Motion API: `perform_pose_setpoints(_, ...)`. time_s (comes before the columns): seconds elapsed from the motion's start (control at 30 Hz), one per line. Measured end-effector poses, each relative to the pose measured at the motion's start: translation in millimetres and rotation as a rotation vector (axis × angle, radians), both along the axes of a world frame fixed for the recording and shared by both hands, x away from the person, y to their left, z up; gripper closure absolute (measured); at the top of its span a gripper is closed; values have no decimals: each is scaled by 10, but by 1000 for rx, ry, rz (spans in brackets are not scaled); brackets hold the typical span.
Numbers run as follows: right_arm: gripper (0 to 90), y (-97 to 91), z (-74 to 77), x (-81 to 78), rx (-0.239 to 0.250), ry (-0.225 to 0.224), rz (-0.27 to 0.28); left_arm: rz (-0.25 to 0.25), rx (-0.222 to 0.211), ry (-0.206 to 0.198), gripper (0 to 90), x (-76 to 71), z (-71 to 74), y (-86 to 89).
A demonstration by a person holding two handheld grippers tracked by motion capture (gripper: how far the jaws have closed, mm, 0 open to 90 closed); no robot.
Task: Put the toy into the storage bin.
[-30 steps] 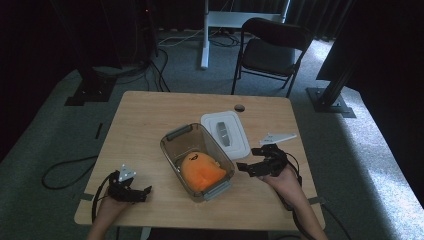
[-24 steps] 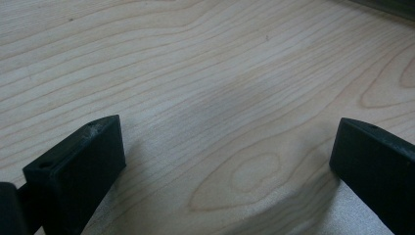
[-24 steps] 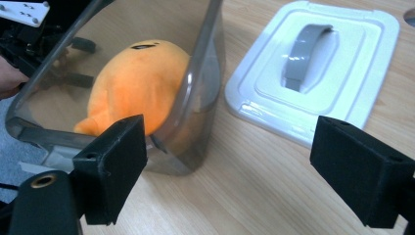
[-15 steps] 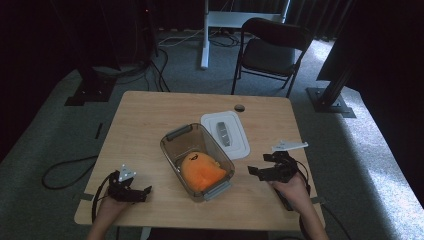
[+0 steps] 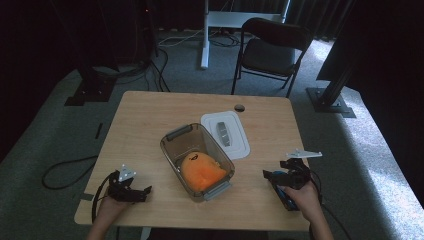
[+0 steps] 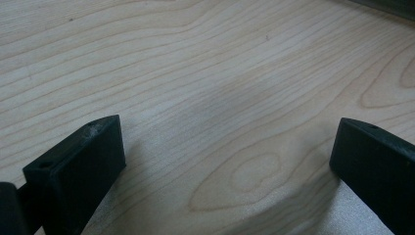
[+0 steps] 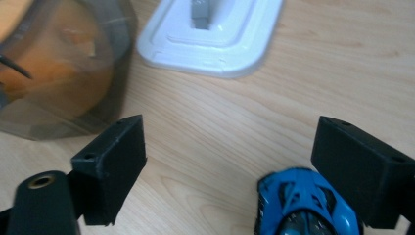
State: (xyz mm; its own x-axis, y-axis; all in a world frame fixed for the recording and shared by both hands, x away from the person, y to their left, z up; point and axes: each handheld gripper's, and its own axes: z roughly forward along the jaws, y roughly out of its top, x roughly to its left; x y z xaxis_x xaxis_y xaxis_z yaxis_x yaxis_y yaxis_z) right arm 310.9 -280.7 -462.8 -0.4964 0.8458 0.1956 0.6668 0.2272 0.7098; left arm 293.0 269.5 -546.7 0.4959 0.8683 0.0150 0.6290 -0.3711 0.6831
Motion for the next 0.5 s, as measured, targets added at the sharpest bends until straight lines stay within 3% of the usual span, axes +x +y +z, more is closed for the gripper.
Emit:
perform_pose_setpoints(0.3,109,-102,-198,-46,-66,26,-56,0,0,0,3,0,0,0)
perform_pose_setpoints(0.5,109,-195,-374,-94,-87,72,-76,-1,2,1,3,0,1,1)
